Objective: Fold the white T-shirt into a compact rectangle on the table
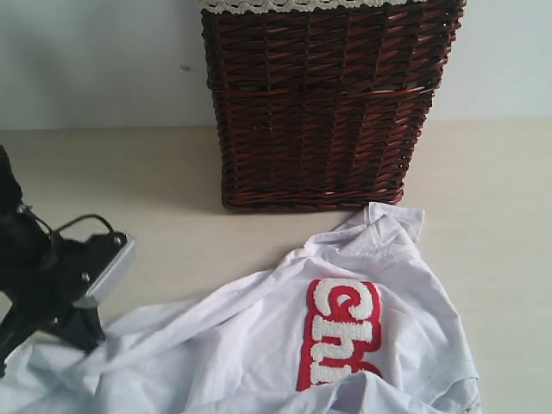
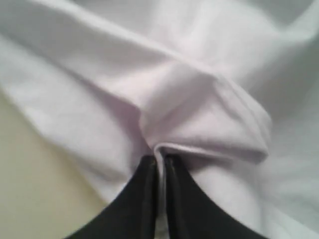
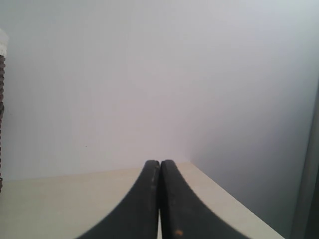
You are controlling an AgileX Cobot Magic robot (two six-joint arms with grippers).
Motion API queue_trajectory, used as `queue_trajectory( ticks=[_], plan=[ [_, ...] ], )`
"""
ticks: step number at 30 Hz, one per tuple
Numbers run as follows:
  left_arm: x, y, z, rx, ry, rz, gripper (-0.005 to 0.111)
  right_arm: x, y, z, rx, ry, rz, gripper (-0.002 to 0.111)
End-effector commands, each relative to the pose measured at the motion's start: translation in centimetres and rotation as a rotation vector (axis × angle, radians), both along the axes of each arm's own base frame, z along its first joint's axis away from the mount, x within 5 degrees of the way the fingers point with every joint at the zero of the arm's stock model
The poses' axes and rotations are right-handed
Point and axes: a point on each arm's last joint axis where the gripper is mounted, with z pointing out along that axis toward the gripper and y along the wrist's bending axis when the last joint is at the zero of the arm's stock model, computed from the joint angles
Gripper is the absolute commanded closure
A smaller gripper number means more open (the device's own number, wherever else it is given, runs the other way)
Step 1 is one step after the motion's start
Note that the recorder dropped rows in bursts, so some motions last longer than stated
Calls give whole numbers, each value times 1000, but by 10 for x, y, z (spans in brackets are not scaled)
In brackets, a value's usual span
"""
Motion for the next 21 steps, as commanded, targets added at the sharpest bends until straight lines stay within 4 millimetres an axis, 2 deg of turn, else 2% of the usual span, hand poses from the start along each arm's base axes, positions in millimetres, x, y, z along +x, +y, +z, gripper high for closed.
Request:
queue_trajectory(
  ticks=[1,3,5,8,17,21],
  plan=[
    [53,28,29,-64,-328,280,107,1,0,-2,-4,9,3,108],
    [76,45,41,-91,-460,429,107,1,0,-2,-4,9,3,108],
    [85,58,48,-107,-498,498,107,1,0,-2,-4,9,3,108],
    [92,66,46,-90,-555,550,107,1,0,-2,-4,9,3,108],
    [109,74,-8,5,-564,613,107,1,0,-2,-4,9,3,108],
    [119,79,-17,38,-636,670,107,1,0,-2,-4,9,3,108]
  ],
)
